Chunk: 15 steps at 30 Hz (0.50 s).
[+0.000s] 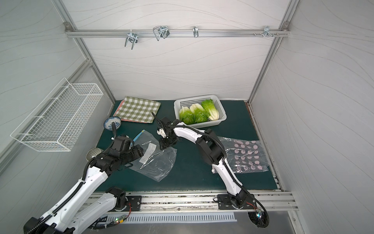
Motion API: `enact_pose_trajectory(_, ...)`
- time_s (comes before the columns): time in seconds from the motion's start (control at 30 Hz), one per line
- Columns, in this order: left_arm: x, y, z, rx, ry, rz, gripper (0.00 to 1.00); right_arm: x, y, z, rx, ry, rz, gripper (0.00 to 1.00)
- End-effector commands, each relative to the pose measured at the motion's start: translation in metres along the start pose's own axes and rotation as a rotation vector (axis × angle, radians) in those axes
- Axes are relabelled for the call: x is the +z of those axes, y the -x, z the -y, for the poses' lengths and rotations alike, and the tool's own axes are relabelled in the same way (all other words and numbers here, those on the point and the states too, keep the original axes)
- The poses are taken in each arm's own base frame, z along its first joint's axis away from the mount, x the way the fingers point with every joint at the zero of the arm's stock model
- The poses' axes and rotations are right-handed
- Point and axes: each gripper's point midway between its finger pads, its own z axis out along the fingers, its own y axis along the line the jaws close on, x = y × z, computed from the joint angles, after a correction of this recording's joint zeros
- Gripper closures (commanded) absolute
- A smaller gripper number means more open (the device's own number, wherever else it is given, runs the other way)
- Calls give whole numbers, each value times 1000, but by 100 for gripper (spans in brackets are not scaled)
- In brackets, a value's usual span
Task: Put the chinese cabbages into a zipper bag and zip it
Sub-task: Adjust the zipper food storage bag at the center of the board.
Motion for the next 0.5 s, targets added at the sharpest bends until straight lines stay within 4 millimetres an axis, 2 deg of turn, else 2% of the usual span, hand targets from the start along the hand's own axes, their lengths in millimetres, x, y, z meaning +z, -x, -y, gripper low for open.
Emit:
enact_pose_trajectory(0.0, -8, 12, 11, -20, -40, 31, 25, -28, 5, -27, -7, 84, 47, 74)
enact_pose_trajectory(0.1, -6, 13, 14, -27, -50, 26, 26, -47, 8, -42, 0, 136, 92, 100)
enact_pose_trajectory(0.3, -13, 19, 19, -16, -68, 47, 26, -99, 9, -61, 46, 163, 237, 100)
enact_pose_trajectory(0.37, -13, 20, 21, -18, -77, 47, 26, -118, 7, -55, 114, 149, 320, 100)
enact_pose_trajectory(0.47, -10, 19, 24, -23, -93, 38, 26, -144, 0, -28, 322, 164, 481, 100)
